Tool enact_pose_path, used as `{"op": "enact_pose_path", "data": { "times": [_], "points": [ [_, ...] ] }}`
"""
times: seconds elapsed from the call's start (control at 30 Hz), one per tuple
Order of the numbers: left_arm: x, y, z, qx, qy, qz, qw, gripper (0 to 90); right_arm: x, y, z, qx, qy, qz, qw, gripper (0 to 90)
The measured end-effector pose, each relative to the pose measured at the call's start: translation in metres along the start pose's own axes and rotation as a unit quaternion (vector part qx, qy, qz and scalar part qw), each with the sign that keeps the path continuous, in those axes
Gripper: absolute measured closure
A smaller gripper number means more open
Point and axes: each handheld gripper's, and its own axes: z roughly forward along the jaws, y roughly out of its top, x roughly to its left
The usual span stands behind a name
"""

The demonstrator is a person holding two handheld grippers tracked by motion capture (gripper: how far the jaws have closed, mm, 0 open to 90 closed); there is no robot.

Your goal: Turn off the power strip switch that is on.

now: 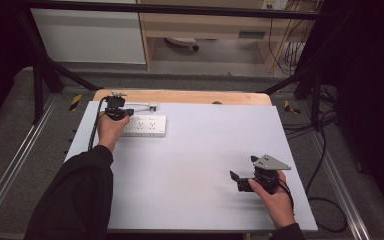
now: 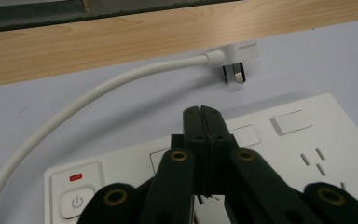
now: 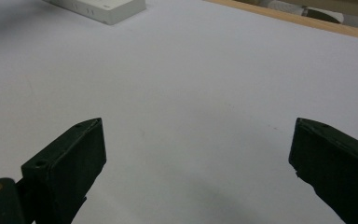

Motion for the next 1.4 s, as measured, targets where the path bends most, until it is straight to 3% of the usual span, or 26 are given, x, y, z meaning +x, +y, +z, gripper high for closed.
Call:
{"op": "enact_pose_path", "data": {
  "times": [0.37,0.7,1.4],
  "points": [
    [-0.002,0.0,0.001,-0.003,-0.009,0.0,1.0,90.0,0.0,0.0,0.0,0.001,-0.003,0.001,1.0,4.2],
    [0.002,-0.006,0.006,-0.001,-0.001,-0.005,1.0,90.0,-0.001,0.0,0.0,0.001,-0.005,0.002,1.0,4.2],
    [-0.002,-0.009,0.013,0.006,0.009,0.01,0.9999,90.0,-0.002,0.0,0.002,0.004,-0.008,-0.001,1.0,4.4]
  ]
}}
